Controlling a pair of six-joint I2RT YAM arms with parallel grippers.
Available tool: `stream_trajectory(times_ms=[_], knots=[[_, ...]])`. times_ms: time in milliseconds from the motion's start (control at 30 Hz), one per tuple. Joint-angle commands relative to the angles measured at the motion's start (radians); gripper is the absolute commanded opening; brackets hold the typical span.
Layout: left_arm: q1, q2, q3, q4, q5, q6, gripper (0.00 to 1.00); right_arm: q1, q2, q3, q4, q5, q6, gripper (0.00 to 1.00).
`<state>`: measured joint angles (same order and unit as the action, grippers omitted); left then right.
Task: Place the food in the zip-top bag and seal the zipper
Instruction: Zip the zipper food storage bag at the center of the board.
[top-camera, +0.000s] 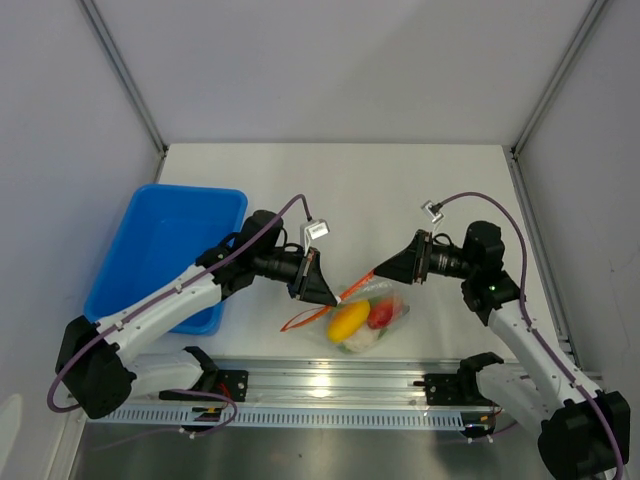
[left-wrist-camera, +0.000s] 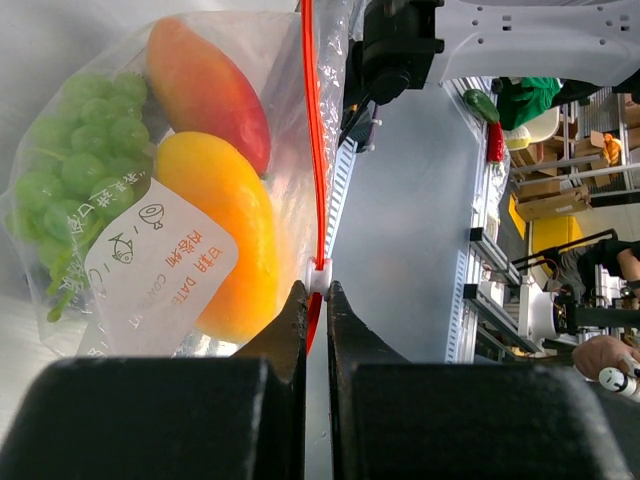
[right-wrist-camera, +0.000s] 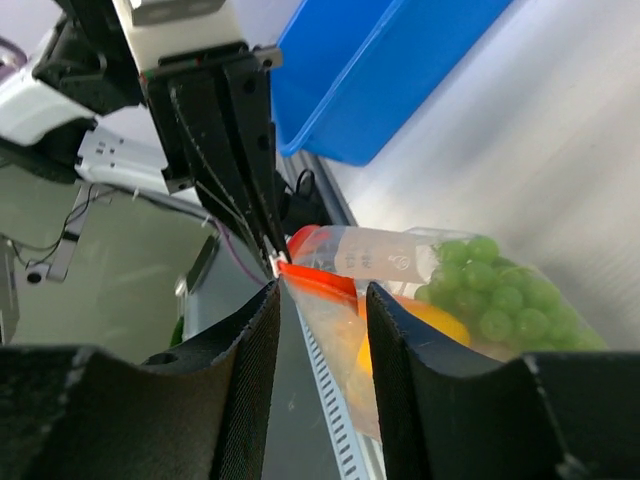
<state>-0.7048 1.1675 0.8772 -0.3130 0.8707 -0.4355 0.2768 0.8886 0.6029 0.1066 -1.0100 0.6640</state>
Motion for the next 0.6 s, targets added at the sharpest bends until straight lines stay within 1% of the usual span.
stream_trajectory(times_ms=[0,67,167,267,300,367,400,467,567], knots=[[0.001,0.0,0.043,0.02,0.033,0.006,0.01,0.035,0.027,0.041,0.002,-0.029,-0.057,0.42],[0.001,0.0,0.043,0.02,0.034,0.009,0.01,0.055,0.044,0.041,0.016,-0.027,-0.052,0.4],[0.001,0.0,0.049,0.011,0.034,0.011,0.01,0.077,0.069,0.046,0.025,-0.024,-0.058,0.35],[0.001,0.004,0.051,0.008,0.034,0.012,0.01,0.084,0.075,0.046,0.025,-0.019,-0.063,0.25],[0.001,0.004,0.051,0.009,0.034,0.011,0.01,0.082,0.073,0.044,0.019,-0.018,-0.066,0.19],[0.001,0.006,0.049,0.012,0.034,0.008,0.01,0.084,0.069,0.046,0.016,-0.01,-0.072,0.13],[0.002,0.008,0.046,0.014,0.034,0.007,0.01,0.082,0.067,0.046,0.009,-0.007,-0.078,0.07],[0.001,0.009,0.043,0.017,0.034,0.004,0.0,0.084,0.062,0.047,-0.002,0.008,-0.083,0.0],[0.002,0.006,0.039,0.015,0.025,0.001,0.01,0.082,0.052,0.058,-0.034,0.053,-0.095,0.0]])
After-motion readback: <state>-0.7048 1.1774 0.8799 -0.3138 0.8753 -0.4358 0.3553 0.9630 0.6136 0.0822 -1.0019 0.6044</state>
